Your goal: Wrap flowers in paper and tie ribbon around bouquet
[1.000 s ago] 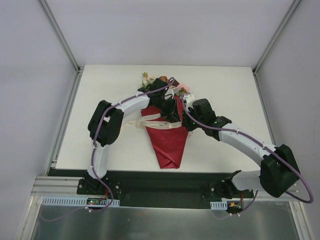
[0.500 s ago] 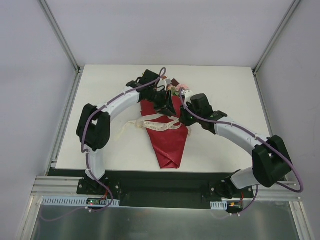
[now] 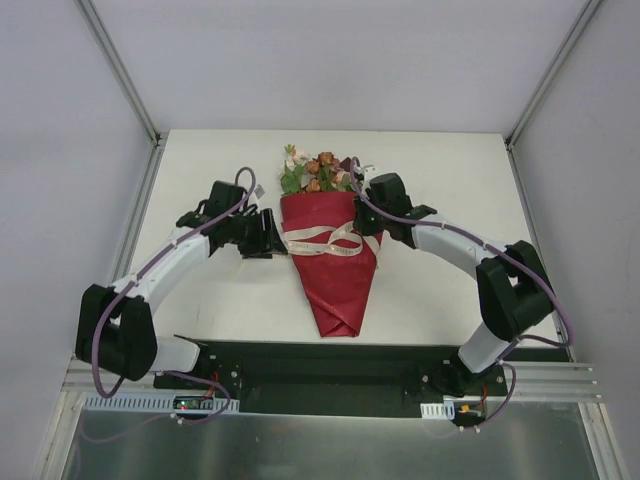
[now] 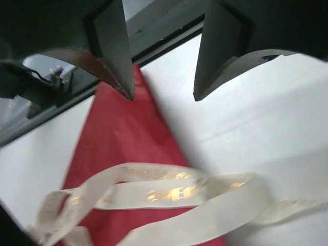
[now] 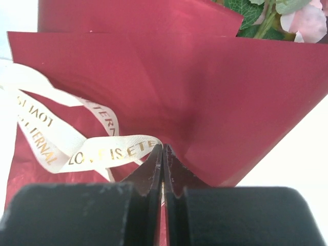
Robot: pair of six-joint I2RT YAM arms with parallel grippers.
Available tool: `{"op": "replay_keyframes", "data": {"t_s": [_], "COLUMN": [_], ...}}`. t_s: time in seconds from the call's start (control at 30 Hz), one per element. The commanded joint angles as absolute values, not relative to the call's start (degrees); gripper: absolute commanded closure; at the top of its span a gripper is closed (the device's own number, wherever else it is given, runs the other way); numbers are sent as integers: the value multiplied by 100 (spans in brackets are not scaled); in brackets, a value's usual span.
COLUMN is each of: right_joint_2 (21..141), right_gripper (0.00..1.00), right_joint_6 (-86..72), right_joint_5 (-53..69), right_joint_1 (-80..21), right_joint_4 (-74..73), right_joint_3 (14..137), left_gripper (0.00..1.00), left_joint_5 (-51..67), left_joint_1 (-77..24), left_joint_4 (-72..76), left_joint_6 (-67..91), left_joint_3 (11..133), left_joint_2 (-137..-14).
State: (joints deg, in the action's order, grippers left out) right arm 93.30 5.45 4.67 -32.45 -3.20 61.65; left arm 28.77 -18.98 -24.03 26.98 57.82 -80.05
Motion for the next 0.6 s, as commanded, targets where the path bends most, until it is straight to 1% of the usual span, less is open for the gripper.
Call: {"op": "replay_keyframes", "data": {"t_s": [0.0,0.07,0.13,0.17,0.2,0.23,0.27,0.3,0.33,0.37,0.47,0.57], "right_joint_2": [9606,9782,9992,10063,10133,10134,10073,9942,9801,9513,9081,8764], "right_gripper": [99,98,91,85,77,67,51,46,41,33,29,29], "right_joint_6": [457,466,405,361,282,142,88,36,18,-139,-184,-246], "right_joint_5": [211,185,176,167,141,36,35,44,122,175,298,825], "right_joint_1": [-3173,-3138,-3094,-3085,-3041,-3032,-3041,-3041,-3032,-3041,-3032,-3032], "right_joint_4": [-158,-272,-770,-1061,-1464,-2086,-2309,-2477,-2635,-2698,-2953,-2813], "right_joint_3": [6600,6793,7213,7451,7688,7847,7936,7910,7806,7613,7253,6814], "left_gripper": [49,46,43,25,19,17,14,10,9,8,7,8], "left_joint_5": [1794,1522,1442,1485,1572,1643,1791,1828,1802,1723,1696,1644], "left_joint_1": [-1775,-1714,-1618,-1452,-1346,-1214,-1013,-924,-879,-862,-861,-861], "left_joint_4": [-2031,-1978,-1960,-1960,-1951,-1969,-1986,-1995,-2013,-2021,-2126,-2382], "left_joint_6": [2909,3102,3216,3225,3199,3173,3164,3155,3068,3024,2769,2611], "left_joint_3": [4660,4265,4079,4026,4017,4025,4060,4087,4122,4200,4551,4912], "left_joint_2": [-6850,-6610,-6443,-6434,-6495,-6547,-6600,-6714,-6776,-6837,-7363,-8171]}}
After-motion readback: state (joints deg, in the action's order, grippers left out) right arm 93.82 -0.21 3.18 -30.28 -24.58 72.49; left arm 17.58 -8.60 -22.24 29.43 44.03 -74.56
